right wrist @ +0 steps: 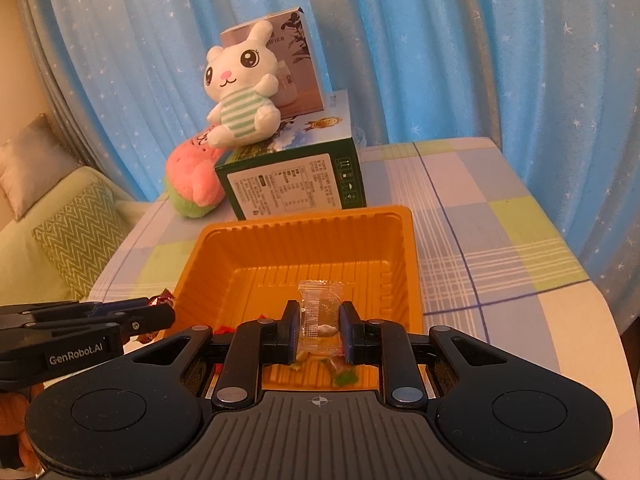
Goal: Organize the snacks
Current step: 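Lower both candies into the tray and open both grippers to release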
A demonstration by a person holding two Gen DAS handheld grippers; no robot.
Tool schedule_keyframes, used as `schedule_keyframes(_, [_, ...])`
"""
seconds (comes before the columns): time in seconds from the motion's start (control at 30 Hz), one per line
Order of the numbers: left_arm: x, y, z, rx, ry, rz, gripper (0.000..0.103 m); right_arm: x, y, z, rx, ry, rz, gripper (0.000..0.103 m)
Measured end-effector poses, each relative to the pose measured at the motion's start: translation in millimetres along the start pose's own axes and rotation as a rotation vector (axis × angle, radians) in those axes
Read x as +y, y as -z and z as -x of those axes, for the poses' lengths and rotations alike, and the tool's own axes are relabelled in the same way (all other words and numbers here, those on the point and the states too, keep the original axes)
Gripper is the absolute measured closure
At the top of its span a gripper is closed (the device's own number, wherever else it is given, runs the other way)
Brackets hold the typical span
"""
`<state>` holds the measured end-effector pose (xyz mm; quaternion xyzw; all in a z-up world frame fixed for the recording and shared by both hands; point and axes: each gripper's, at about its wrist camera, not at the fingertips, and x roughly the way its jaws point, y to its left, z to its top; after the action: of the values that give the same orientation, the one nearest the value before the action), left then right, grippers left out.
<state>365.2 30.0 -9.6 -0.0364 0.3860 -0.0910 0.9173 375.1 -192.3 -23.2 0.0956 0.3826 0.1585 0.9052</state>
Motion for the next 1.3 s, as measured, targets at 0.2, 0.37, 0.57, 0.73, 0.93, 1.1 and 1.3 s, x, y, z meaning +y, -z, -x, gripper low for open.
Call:
schedule_keyframes(0.2, [1.8,-2.5,-16.7,0.016,0.003,-0.003,0.081,-3.4,-4.8,-8.4,0.006,-0.001,-0.009,0.082])
schedule_keyframes(0.37, [11.3,-0.2,-36.8,0.038,0.024,0.039,0.066,-7.0,-2.2,-13.7,0.022,-0.007,-0.027,0.082])
schedule_keyframes(0.57, [23.1,8.4,-31.0,0.032,-0.003,0.065,0.059,-10.7,-0.1,-17.1,0.031,-0.001,-0.037,0.082])
schedule_keyframes(0.73, [27.7,13.3,-18.1,0.011,-0.03,0.048,0.045,-11.2,0.3,-18.2,0.042,-0.012,-0.043,0.082])
schedule_keyframes(0.93, [24.5,15.7,-7.8,-0.01,-0.048,0.013,0.042,-7.0,-3.7,-20.8,0.037,-0.025,-0.05,0.081])
schedule_keyframes(1.1, [22.5,16.9,-1.6,-0.027,-0.062,0.005,0.035,-9.2,-10.0,-31.1,0.014,-0.088,-0.083,0.081])
schedule_keyframes(1.3, [22.9,26.9,12.5,-0.034,-0.071,-0.004,0.03,-22.4,-4.4,-19.7,-0.003,-0.063,-0.15,0.029])
